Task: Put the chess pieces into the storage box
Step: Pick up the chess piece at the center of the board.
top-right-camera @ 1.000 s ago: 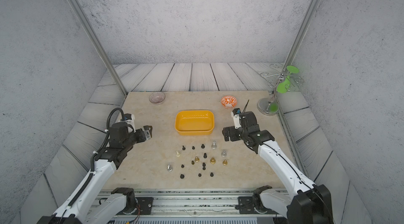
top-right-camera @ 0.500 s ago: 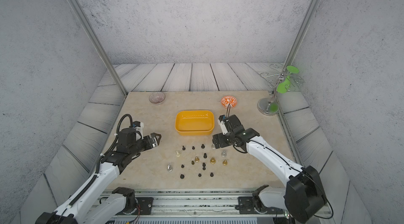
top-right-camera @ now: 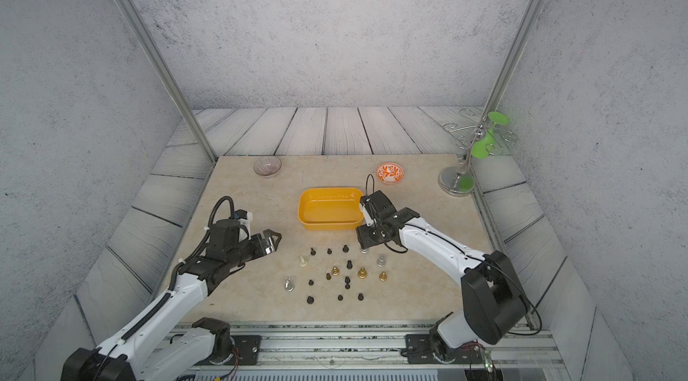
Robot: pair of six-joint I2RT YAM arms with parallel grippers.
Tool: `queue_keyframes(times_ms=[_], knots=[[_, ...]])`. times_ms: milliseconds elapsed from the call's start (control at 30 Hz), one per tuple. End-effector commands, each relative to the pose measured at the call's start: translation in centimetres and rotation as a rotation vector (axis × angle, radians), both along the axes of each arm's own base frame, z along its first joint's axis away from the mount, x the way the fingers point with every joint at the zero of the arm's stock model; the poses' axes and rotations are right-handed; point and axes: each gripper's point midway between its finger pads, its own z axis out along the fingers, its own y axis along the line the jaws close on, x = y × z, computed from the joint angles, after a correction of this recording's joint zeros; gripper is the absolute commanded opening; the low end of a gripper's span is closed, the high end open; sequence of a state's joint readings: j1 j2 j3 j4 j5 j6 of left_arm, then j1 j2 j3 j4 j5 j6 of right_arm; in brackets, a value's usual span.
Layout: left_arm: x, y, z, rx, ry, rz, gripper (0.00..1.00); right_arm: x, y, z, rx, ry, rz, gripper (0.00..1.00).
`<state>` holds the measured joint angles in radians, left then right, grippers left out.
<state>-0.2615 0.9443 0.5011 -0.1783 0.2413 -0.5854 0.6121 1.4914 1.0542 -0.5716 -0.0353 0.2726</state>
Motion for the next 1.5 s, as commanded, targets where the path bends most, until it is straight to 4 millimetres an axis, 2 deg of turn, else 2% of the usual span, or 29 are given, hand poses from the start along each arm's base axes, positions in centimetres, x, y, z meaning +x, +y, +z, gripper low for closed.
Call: queue_keyframes(times_ms=[0,433,600,867,1100,1467], knots=[[-0.1,-0.4,-0.3,-0.010,0.002,-0.006,0.92,0.1,0.1,-0.7,-0.046,0.017,0.004,0.60],[-0.3,-0.7,-0.8,-0.013,0.015,-0.016,0.92,0.2,0.4,-3.7,-0.154,0.073,0.006,0.42],[-0.5,-0.8,-1.0,-0.013,0.021,-0.020,0.92,0.3,0.4,-4.3,-0.171,0.079,0.004,0.36],[-0.6,-0.9,-1.2,-0.011,0.024,-0.024,0.92,0.6,0.3,-4.4,-0.183,0.079,-0.006,0.18],[-0.6,-1.0,-1.1,-0.012,0.026,-0.025,0.92,0.4,0.3,-3.0,-0.169,0.066,0.000,0.13],[-0.3,-1.3,-0.8,-0.013,0.021,-0.034,0.92,1.3,0.8,2.7,-0.125,-0.025,0.027,0.06]])
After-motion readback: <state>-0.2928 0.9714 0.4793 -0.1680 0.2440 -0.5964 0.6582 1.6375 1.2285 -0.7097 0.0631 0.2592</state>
